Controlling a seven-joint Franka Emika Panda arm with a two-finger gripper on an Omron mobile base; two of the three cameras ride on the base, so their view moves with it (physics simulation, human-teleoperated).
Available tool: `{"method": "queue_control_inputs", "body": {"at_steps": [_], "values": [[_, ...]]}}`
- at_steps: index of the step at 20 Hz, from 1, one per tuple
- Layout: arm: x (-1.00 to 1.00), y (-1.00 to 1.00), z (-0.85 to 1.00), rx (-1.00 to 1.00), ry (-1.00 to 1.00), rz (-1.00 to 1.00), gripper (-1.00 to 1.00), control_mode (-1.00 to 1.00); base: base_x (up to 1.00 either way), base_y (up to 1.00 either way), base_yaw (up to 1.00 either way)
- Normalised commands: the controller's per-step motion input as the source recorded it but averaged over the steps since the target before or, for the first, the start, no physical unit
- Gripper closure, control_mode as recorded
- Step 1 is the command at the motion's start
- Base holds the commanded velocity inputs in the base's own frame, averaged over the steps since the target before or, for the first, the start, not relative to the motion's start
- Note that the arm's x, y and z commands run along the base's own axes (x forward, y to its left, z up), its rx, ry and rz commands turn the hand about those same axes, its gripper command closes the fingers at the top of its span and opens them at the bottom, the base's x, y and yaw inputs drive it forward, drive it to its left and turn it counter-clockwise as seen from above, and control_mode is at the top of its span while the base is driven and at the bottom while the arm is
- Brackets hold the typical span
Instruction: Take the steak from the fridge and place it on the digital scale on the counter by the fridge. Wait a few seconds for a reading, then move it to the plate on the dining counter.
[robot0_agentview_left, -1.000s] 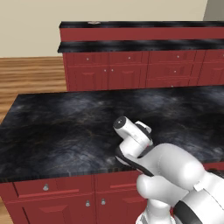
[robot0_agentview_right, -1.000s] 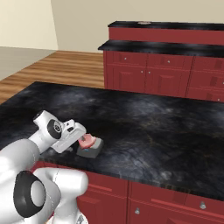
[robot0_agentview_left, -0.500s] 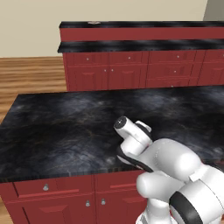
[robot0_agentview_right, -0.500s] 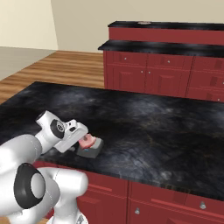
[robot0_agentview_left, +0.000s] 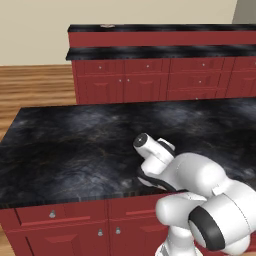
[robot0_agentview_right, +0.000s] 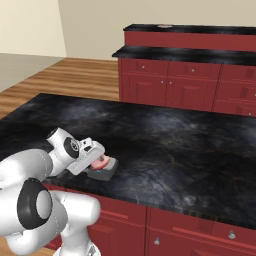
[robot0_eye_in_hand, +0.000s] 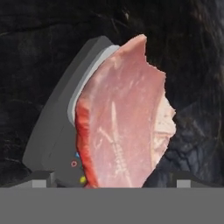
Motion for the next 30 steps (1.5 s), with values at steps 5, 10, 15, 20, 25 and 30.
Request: {"method": "queue_control_inputs", "body": {"at_steps": [5,10,15,20,25,30], "values": [[0.08,-0.10,-0.16,0.00,0.00,0.01,-1.00,-1.00,0.00,0.00,0.00],[0.13,-0.01,-0.07,0.00,0.00,0.05,-1.00,-1.00,0.00,0.00,0.00],[-0.01,0.00,0.00,0.00,0.00,0.02,1.00,-1.00,0.00,0.00,0.00],[-0.11,0.00,0.00,0.00,0.00,0.00,1.00,-1.00,0.00,0.00,0.00],[-0.41,0.06,0.37,0.02,-0.05,0.00,1.00,-1.00,0.00,0.00,0.00],[-0.57,0.22,0.96,0.15,-0.07,0.00,1.00,-1.00,0.00,0.00,0.00]]}}
